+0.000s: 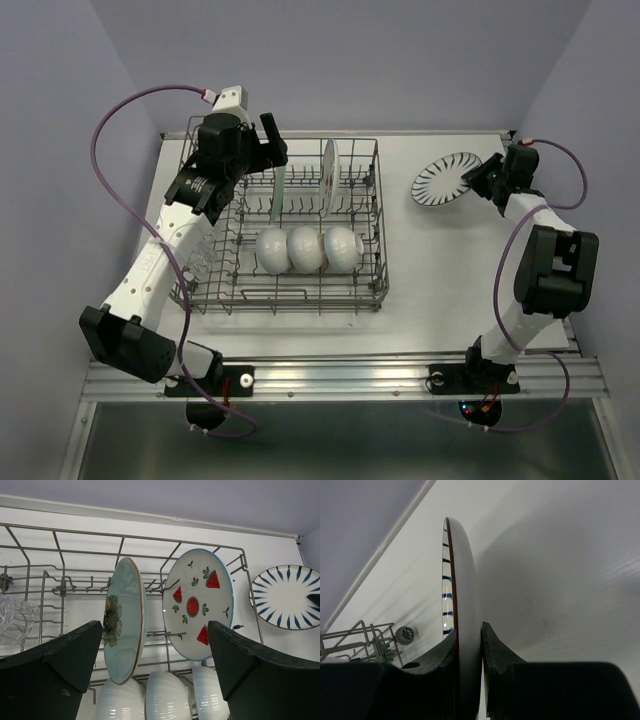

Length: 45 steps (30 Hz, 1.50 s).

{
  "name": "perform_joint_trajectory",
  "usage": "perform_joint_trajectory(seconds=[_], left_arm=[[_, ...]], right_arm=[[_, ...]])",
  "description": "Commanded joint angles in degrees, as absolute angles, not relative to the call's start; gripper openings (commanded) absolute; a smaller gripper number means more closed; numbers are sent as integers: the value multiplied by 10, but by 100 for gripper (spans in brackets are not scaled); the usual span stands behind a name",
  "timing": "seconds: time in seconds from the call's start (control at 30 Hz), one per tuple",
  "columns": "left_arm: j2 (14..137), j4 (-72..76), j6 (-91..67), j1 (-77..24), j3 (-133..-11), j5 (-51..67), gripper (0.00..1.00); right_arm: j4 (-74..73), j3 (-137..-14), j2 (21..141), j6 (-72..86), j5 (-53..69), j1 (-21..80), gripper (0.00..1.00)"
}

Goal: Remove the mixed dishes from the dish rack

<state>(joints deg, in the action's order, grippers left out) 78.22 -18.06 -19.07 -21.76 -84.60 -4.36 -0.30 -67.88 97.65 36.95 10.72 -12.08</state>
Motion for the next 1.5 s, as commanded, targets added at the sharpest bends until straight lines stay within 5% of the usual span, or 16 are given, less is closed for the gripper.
perform_joint_trajectory(seconds=[0.0, 0.57, 0.67, 0.7, 0.87, 1.07, 1.2, 1.47], left_arm=[[780, -185, -183, -221, -875, -56, 99], [767, -200, -202, -221, -851, -75, 99], [759, -197, -206, -221, -841, -76, 99], [756, -196, -206, -221, -837, -76, 99], [740, -199, -212, -221, -823, -86, 99], [729, -193, -219, -221, -809, -86, 99], [730, -192, -221, -220, -808, -86, 99], [740, -185, -228, -221, -816, -96, 99]], right_arm=[[236, -692, 994, 424, 234, -123, 1], [304, -728, 1166, 424, 273, -123, 3], [278, -733, 1175, 416, 263, -123, 16], [268, -734, 1178, 413, 247, -123, 33], [218, -722, 1167, 394, 182, -123, 57], [173, -729, 1151, 364, 143, -123, 67], [93, -744, 1129, 336, 74, -123, 93], [-103, -836, 1047, 230, -41, -72, 100]])
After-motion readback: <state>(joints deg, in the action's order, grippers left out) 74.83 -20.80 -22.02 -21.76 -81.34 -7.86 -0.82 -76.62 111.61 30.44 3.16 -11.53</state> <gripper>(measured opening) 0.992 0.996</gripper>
